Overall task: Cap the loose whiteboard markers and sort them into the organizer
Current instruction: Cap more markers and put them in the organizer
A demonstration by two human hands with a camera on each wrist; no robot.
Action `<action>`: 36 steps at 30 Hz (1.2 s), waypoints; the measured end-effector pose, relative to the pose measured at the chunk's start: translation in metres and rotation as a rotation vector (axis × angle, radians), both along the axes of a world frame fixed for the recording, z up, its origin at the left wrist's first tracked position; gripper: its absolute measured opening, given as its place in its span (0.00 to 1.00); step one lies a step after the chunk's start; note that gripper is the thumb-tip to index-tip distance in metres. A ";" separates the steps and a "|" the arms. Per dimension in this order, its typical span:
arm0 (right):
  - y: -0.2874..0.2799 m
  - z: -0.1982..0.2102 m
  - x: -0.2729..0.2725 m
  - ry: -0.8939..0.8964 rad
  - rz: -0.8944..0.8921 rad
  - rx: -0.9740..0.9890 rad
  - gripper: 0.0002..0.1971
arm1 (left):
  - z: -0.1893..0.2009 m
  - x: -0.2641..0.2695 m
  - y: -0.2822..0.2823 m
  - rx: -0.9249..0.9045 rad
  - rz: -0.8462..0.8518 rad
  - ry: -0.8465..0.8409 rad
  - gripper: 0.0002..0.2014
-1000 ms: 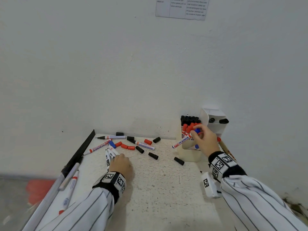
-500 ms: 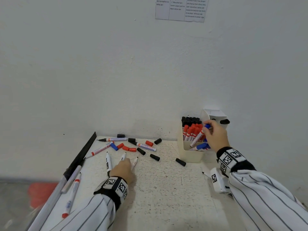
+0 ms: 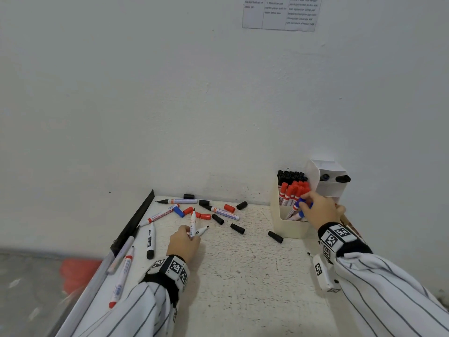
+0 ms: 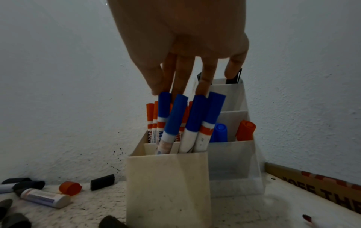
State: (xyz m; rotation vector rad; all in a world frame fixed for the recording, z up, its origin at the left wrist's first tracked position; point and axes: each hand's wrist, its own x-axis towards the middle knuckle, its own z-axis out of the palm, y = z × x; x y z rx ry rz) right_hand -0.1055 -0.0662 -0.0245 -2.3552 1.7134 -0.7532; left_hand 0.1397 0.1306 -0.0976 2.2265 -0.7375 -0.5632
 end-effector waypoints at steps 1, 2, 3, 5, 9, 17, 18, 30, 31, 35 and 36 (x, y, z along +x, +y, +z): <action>0.000 0.000 0.003 0.003 -0.013 0.009 0.08 | 0.001 0.001 0.001 -0.017 0.023 0.021 0.16; 0.001 -0.001 0.006 -0.007 -0.016 -0.008 0.08 | 0.001 0.003 0.002 -0.039 0.046 0.051 0.16; 0.004 -0.001 0.011 -0.032 -0.005 -0.048 0.07 | 0.001 0.005 0.003 -0.055 0.066 0.085 0.16; 0.012 -0.001 0.023 -0.096 0.067 -0.159 0.06 | 0.000 0.007 0.006 -0.090 0.104 0.133 0.16; 0.029 -0.007 0.067 -0.124 0.328 -0.123 0.08 | -0.001 0.011 0.008 -0.177 0.154 0.127 0.15; 0.063 -0.031 0.190 0.006 0.779 0.466 0.16 | -0.010 0.018 0.008 -0.246 0.318 0.179 0.16; 0.066 -0.037 0.204 0.043 0.801 0.492 0.16 | -0.012 0.019 0.008 -0.257 0.328 0.178 0.16; 0.071 -0.074 0.275 0.687 0.866 0.248 0.22 | -0.014 0.022 0.007 -0.288 0.361 0.164 0.12; 0.072 -0.074 0.275 0.727 0.866 0.231 0.21 | -0.015 0.022 0.007 -0.288 0.355 0.163 0.12; 0.069 -0.072 0.273 0.416 0.800 0.210 0.14 | -0.015 0.022 0.008 -0.273 0.329 0.135 0.13; 0.066 -0.069 0.271 0.276 0.767 0.228 0.11 | -0.015 0.021 0.008 -0.265 0.317 0.130 0.13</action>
